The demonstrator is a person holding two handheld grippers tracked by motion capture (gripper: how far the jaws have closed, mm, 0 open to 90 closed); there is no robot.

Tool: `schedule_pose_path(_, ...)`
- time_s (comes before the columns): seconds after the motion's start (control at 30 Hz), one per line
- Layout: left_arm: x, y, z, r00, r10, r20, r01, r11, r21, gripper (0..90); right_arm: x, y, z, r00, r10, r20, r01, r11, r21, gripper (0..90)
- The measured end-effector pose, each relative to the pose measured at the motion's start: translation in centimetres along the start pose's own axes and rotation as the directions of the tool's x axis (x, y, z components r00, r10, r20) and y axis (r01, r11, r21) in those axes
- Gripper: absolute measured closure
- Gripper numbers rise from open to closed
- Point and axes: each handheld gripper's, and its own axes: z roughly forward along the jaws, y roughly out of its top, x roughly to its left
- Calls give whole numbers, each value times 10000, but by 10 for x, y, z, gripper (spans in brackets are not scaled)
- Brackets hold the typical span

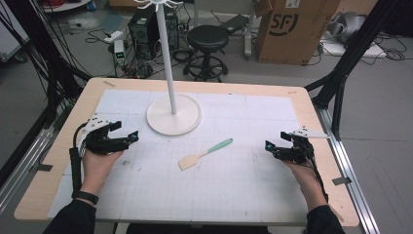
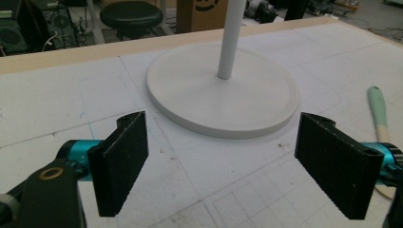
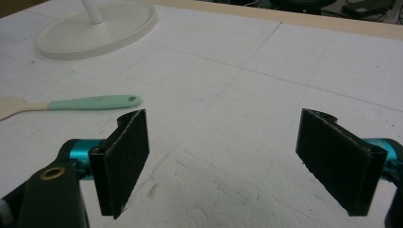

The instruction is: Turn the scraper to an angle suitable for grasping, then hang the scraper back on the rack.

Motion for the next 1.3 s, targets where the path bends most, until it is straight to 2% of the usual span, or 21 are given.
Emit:
schedule_pose_path(0.07, 1, 0, -1, 9999, -145, 70, 145, 9999, -15, 190, -1, -1, 0, 10000, -49, 32, 49, 10000, 86, 175)
schedule_pose_path(0.17, 0, 0, -1, 9995, -63, 299, 65, 10000, -55, 182, 0, -1, 1, 9999, -107, 41, 106, 9997, 203, 175)
schedule_pose_path(0.23, -3, 1, -1, 9990, 136, 414, -133, 9999, -60, 182, 1, -1, 2, 9997, -224, 62, 222, 9995, 244, 175)
schedule_pose_path(0.47, -5, 1, 2, 9979, 125, 641, -121, 9999, -57, 185, 3, -2, 3, 9990, -442, 18, 440, 9981, 441, 176)
schedule_pose_path(0.8, -4, 1, 1, 9981, -49, 606, 57, 9999, -141, 186, 2, -4, 1, 9987, -496, 83, 491, 9974, 529, 175)
schedule_pose_path(0.97, -9, 5, 2, 9975, 244, 663, -228, 9994, -256, 184, 2, -4, 1, 9986, -528, 93, 522, 9971, 545, 176)
schedule_pose_path(1.1, -17, 7, 6, 9946, 270, 1001, -252, 9995, -198, 184, 4, -5, 1, 9978, -654, 60, 649, 9958, 642, 175)
schedule_pose_path(1.23, -30, 12, 12, 9878, 441, 1494, -410, 9989, -238, 184, 5, -5, 2, 9974, -712, 64, 706, 9952, 682, 176)
schedule_pose_path(1.27, -37, 15, 15, 9833, 465, 1758, -431, 9988, -226, 185, 6, -5, 3, 9969, -782, 70, 774, 9944, 722, 176)
schedule_pose_path(1.3, -37, 15, 15, 9833, 465, 1758, -431, 9988, -226, 184, 6, -5, 3, 9970, -767, 61, 761, 9943, 751, 176)
